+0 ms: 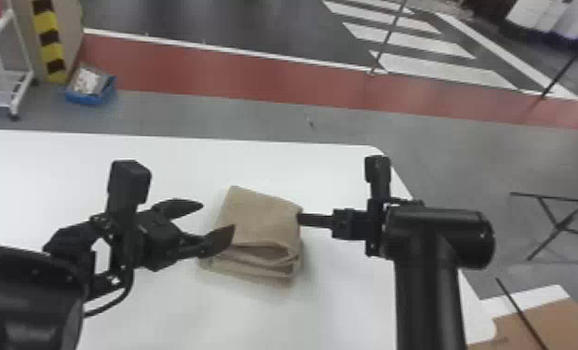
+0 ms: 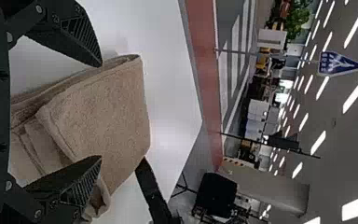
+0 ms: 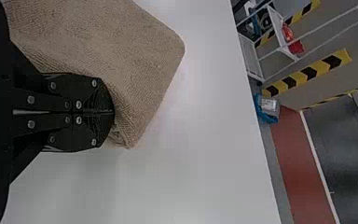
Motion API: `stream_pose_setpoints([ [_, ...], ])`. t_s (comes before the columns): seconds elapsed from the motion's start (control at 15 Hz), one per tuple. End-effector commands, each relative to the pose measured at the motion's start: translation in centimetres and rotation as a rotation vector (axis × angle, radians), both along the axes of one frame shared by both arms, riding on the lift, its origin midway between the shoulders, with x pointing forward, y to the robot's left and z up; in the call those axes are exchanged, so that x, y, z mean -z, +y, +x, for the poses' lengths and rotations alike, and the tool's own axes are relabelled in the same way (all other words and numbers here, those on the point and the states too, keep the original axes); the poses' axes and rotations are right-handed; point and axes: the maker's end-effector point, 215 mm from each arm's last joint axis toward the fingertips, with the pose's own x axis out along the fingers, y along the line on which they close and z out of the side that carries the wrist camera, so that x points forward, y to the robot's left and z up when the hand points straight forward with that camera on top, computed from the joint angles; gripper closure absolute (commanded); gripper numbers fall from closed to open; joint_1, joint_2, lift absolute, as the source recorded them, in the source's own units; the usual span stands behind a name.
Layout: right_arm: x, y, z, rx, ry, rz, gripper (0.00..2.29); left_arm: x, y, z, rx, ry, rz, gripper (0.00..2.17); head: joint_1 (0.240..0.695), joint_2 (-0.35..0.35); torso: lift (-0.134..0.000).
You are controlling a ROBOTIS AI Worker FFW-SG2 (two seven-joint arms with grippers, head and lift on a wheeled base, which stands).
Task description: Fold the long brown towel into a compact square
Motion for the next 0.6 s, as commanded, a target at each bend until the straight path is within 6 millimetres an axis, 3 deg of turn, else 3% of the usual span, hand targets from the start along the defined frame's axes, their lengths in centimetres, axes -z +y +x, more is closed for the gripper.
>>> stream_pose_setpoints([
  [0.0,-0.1,1.7,1.5,-0.046,-0.045,-0.005,2.26,-0.5,1.0,0.5,-0.025,0.007,-0.012,0.21,0.695,-0.334,-0.124],
  [0.2,-0.7,2.7,3.2,-0.088,-0.100,-0.041,2.26,-1.5,3.7,1.7,-0.073,0.004,-0.029,0.21,0.695,-0.305,-0.124],
  [0.53,0.0,5.1,2.8,-0.140,-0.075,-0.051,2.26,-2.1,7.4,2.5,-0.141,0.008,-0.053,0.21,0.695,-0.229,-0.124],
])
